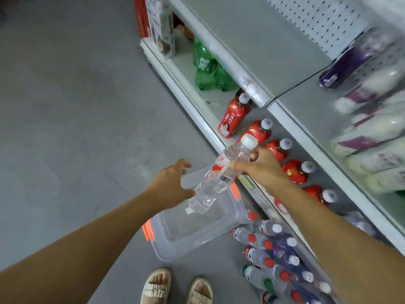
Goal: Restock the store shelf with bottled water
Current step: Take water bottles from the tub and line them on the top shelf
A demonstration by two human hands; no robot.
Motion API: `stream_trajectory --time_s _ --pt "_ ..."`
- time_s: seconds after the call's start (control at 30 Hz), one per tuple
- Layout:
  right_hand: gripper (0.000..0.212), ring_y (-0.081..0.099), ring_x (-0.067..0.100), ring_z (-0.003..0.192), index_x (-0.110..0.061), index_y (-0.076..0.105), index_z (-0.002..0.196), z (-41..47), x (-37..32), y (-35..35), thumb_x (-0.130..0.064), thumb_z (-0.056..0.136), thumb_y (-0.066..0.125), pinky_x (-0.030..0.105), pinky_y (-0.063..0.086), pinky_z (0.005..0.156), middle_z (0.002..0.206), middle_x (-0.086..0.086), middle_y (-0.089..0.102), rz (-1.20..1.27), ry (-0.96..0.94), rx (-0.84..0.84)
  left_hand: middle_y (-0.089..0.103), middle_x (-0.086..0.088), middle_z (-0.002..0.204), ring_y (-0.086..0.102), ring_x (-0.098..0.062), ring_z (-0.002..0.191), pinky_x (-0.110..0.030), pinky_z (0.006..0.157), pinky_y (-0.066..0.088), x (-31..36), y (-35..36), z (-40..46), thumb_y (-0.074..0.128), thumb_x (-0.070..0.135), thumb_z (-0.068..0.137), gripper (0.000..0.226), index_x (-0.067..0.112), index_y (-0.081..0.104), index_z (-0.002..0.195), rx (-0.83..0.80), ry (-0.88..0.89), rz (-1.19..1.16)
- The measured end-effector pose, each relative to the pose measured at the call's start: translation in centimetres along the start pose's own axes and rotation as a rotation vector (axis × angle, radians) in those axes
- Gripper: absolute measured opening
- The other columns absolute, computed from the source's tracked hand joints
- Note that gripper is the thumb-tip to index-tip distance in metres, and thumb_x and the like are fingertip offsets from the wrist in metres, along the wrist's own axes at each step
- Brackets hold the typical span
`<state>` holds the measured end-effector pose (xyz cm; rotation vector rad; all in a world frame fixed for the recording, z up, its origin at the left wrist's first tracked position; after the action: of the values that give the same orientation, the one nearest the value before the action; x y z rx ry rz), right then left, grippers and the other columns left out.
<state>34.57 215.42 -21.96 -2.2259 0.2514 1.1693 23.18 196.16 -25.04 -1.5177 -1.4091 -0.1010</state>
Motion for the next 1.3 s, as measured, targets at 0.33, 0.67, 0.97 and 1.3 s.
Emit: stream_trajectory --time_s 0.33,0.67,0.97,1.3 --pt "0.043 0.068 0.014 0.079 -0.02 0.064 0.089 -7.5 -17.3 -9.4 -0.039 0.055 0.083 0.033 0.058 0.075 0.09 -0.002 0.069 0.015 0.022 0.255 0.051 0.008 0.113 0.054 -0.014 0.105 -0.025 0.083 0.043 15.0 -7.7 -7.2 0.08 0.032 0.069 0.073 0.024 0.038 0.128 0.103 0.243 -0.037" --pt "0.042 0.067 0.017 0.063 -0.013 0.061 0.083 -16.0 -29.2 -15.7 -0.037 0.056 0.082 0.029 0.057 0.055 0.079 0.007 0.07 0.18 0.074 0.412 0.06 0.002 0.114 0.059 -0.021 0.097 -0.03 0.071 0.046 26.2 -15.1 -13.2 0.076 0.045 0.068 0.073 0.025 0.036 0.125 0.356 0.341 0.064" --pt "0.042 0.066 0.019 0.071 -0.018 0.058 0.078 -25.4 -38.0 -21.8 -0.05 0.058 0.078 0.031 0.057 0.066 0.081 0.004 0.068 0.009 -0.043 0.617 0.06 -0.001 0.115 0.059 -0.024 0.097 -0.036 0.073 0.049 35.5 -19.1 -19.3 0.077 0.044 0.069 0.068 0.026 0.034 0.118 0.445 0.554 0.021" --pt "0.06 0.043 0.01 0.07 -0.02 0.046 0.096 -37.4 -43.4 -29.8 -0.07 0.068 0.063 0.028 0.039 0.06 0.079 -0.006 0.044 -0.146 -0.273 0.893 0.057 0.016 0.082 0.061 -0.014 0.079 -0.04 0.077 0.053 48.0 -21.5 -26.9 0.081 0.034 0.068 0.053 0.028 0.041 0.102 0.255 0.796 -0.171"
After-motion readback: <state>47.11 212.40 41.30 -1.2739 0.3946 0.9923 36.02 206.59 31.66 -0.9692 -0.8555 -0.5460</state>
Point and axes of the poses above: each hand's wrist, its own z-axis towards the middle knuckle, its own y-axis out of the palm, x = y × z, the point moved 3 cm from there along z, towards the middle knuckle
